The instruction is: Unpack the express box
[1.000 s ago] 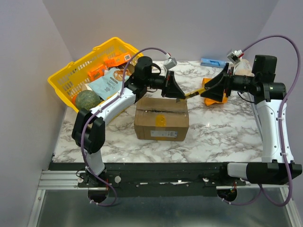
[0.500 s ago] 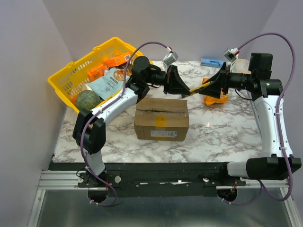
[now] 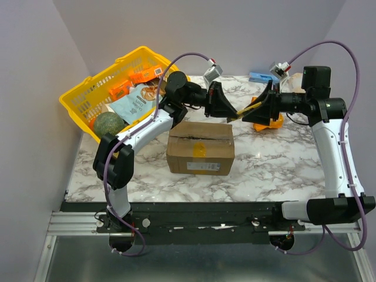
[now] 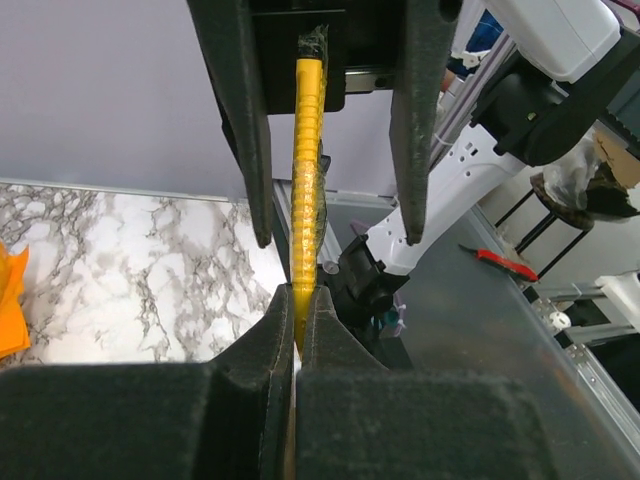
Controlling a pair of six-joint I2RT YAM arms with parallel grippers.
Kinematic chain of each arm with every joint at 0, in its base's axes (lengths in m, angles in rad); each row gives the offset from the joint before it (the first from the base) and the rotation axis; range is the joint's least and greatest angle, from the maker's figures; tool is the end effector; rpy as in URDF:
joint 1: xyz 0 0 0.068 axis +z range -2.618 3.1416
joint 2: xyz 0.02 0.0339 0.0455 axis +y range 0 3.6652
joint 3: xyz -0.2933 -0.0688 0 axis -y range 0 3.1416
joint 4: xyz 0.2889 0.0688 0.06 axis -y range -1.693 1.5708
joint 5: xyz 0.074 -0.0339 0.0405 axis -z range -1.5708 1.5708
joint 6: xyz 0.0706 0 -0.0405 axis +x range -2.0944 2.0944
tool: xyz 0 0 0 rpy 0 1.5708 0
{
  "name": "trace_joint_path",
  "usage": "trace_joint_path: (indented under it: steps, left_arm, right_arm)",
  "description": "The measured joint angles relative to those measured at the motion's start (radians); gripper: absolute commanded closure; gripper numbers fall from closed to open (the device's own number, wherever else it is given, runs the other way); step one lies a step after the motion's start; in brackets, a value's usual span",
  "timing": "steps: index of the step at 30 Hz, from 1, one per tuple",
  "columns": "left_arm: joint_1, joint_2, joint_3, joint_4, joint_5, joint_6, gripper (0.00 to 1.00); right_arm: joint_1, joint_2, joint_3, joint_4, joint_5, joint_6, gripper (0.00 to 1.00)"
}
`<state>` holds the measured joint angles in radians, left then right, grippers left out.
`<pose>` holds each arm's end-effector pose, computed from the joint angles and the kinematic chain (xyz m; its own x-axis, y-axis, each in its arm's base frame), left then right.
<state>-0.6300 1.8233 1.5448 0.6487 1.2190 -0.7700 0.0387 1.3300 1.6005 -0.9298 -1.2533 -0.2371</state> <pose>0.3482 -0.3359 0.4113 -0.4237 0.0121 -0.9057 0.8569 -0.3186 -0.4051 0.2855 0.0782 0.4745 -0.4159 -0.0895 -0.9050 -0.8849 0.2694 0.3800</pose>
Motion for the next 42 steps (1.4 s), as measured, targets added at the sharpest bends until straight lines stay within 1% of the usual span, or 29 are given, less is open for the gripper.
trace_joint_path:
  steps: [2,3,6,7,9,15,16,21,23,24,25,26,27,29,32,35,36,37,39,42]
  left_arm:
    - [-0.004,0.009,0.0,0.002,0.0,-0.003,1.0]
    - [-0.005,0.011,0.0,0.002,-0.002,-0.004,1.0]
    - [-0.007,0.019,0.0,0.002,-0.003,-0.006,1.0]
    - [-0.007,0.019,0.0,0.003,-0.003,-0.006,1.0]
    - [-0.007,0.019,0.0,0.006,-0.002,-0.01,1.0]
    - [-0.007,0.019,0.001,0.027,0.001,-0.028,1.0]
    - [-0.007,0.019,0.001,0.031,0.002,-0.029,1.0]
    - [-0.007,0.019,0.001,0.038,0.006,-0.035,1.0]
    - [-0.007,0.02,0.001,0.036,0.005,-0.035,1.0]
    - [-0.007,0.021,0.002,0.033,0.005,-0.033,1.0]
    - [-0.007,0.021,0.002,0.025,0.004,-0.026,0.93]
    - [-0.007,0.021,0.003,0.011,0.001,-0.016,0.78]
    - [-0.007,0.021,0.005,-0.002,-0.004,-0.003,0.71]
    - [-0.005,0.021,0.014,-0.069,-0.028,0.05,0.57]
    - [0.0,0.014,0.019,-0.224,-0.098,0.169,0.49]
    - [0.008,-0.008,0.019,-0.428,-0.17,0.352,0.45]
    - [0.009,-0.023,0.016,-0.531,-0.216,0.472,0.44]
    - [0.011,-0.047,0.005,-0.568,-0.231,0.51,0.44]
    - [-0.001,-0.102,-0.012,-0.698,-0.307,0.666,0.43]
    - [-0.03,-0.167,-0.028,-0.803,-0.397,0.796,0.43]
  right_arm:
    - [0.002,-0.005,0.0,0.0,-0.001,0.001,0.39]
    - [0.002,-0.006,0.0,0.001,-0.001,0.001,0.42]
    - [0.005,-0.007,0.0,0.001,0.001,0.002,0.46]
    - [0.006,-0.007,0.0,0.002,0.003,0.001,0.49]
    - [0.006,-0.007,0.0,0.005,0.009,0.001,0.51]
    - [0.007,-0.007,-0.001,0.01,0.03,-0.005,0.64]
    - [0.007,-0.007,-0.001,0.011,0.034,-0.007,0.7]
    - [0.007,-0.007,-0.001,0.013,0.057,-0.017,0.85]
    - [0.007,-0.006,-0.001,0.013,0.063,-0.02,0.99]
    - [0.007,-0.006,-0.001,0.012,0.066,-0.023,1.0]
    - [0.008,-0.006,-0.001,0.01,0.071,-0.025,1.0]
    - [0.008,-0.006,-0.001,0.007,0.08,-0.026,0.99]
    - [0.008,-0.006,0.0,0.006,0.095,-0.025,1.0]
    - [0.01,-0.006,0.001,0.005,0.147,-0.006,1.0]
    - [-0.003,-0.016,-0.014,0.006,0.259,0.04,1.0]
    - [-0.032,-0.06,-0.109,0.036,0.37,0.111,1.0]
    - [-0.042,-0.076,-0.141,0.044,0.394,0.13,1.0]
    - [-0.05,-0.095,-0.183,0.061,0.418,0.161,1.0]
    - [-0.065,-0.138,-0.274,0.097,0.464,0.225,1.0]
    - [-0.084,-0.199,-0.391,0.177,0.503,0.294,1.0]
